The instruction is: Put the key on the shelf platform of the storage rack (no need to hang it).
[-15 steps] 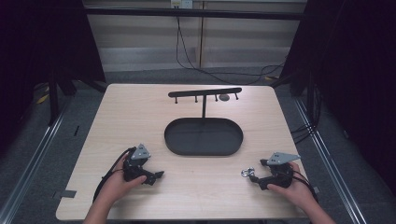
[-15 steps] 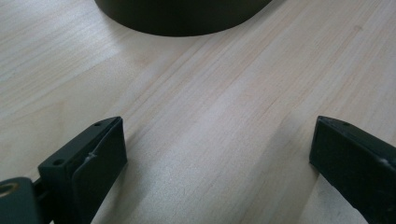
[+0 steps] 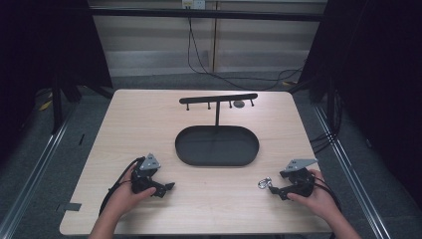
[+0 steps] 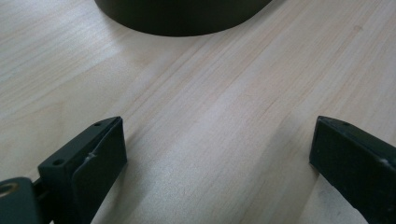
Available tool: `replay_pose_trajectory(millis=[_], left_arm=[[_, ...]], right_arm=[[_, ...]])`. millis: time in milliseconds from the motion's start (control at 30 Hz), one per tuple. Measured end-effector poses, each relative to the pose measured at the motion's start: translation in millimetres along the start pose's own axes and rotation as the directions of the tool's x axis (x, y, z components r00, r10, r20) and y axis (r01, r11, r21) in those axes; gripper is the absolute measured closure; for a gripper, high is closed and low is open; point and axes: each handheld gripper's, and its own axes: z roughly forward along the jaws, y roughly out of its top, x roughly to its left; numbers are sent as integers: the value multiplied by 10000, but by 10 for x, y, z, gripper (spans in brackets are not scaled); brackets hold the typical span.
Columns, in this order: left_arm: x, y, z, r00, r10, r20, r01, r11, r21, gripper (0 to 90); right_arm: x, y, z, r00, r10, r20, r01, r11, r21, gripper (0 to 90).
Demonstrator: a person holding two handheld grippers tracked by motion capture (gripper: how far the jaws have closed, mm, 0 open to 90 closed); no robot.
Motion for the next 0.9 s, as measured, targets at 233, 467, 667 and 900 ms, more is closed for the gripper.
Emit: replay_pose_trajectory(millis=[233,467,667,900], left_arm=[[0,0,0,10000,0,-1,0,10000,-2,35],[-1,0,0,10000,-5,-1,5,10000,-2,34],[0,0,0,10000,-4,-2,4,10000,-3,35],[0,0,0,10000,-2,-1,2,10000,-1,35]], right_arm=[[1,135,-9,9985,-429,-345,465,9924,1136,296],[103,313,34,9927,-933,-763,1072,9730,2045,322],[129,397,66,9922,-889,-879,1064,9695,2207,339],[158,430,118,9908,-948,-964,1153,9648,2362,363]])
